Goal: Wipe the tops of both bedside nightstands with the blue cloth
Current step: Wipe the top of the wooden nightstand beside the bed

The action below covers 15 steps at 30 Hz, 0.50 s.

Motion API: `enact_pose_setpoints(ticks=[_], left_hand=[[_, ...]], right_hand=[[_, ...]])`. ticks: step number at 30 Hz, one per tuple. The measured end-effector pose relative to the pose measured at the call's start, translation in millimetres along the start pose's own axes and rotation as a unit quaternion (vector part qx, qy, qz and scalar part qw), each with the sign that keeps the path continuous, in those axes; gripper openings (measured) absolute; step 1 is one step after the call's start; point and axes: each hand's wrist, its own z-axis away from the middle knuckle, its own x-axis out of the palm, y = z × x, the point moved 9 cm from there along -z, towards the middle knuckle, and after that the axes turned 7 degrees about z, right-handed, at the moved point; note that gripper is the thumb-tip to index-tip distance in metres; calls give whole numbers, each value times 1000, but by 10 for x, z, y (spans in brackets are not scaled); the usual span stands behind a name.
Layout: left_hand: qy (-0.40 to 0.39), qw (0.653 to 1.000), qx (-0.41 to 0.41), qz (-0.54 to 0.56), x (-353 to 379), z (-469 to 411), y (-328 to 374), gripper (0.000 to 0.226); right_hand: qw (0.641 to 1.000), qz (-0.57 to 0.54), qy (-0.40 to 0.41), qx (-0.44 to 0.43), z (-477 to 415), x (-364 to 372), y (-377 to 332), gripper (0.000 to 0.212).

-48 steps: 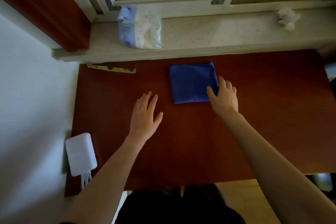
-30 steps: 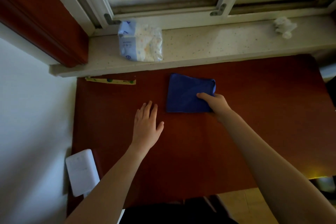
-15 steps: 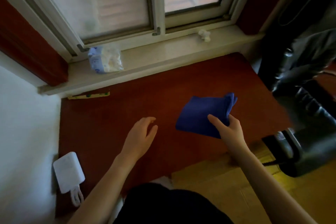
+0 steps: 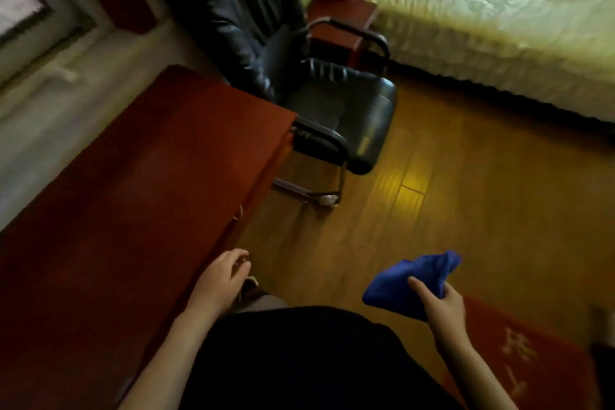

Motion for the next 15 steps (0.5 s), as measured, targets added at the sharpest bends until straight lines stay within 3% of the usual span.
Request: enact_pose_setpoints(ticks=[7, 15], left_hand=[[-33, 997, 72, -19, 385, -547, 1094, 33], [-67, 993, 87, -46, 905, -1613, 2047, 30]], right_hand=[[993, -83, 79, 10, -335, -720, 105, 25], [992, -115, 47, -22, -1597, -957, -684, 25]])
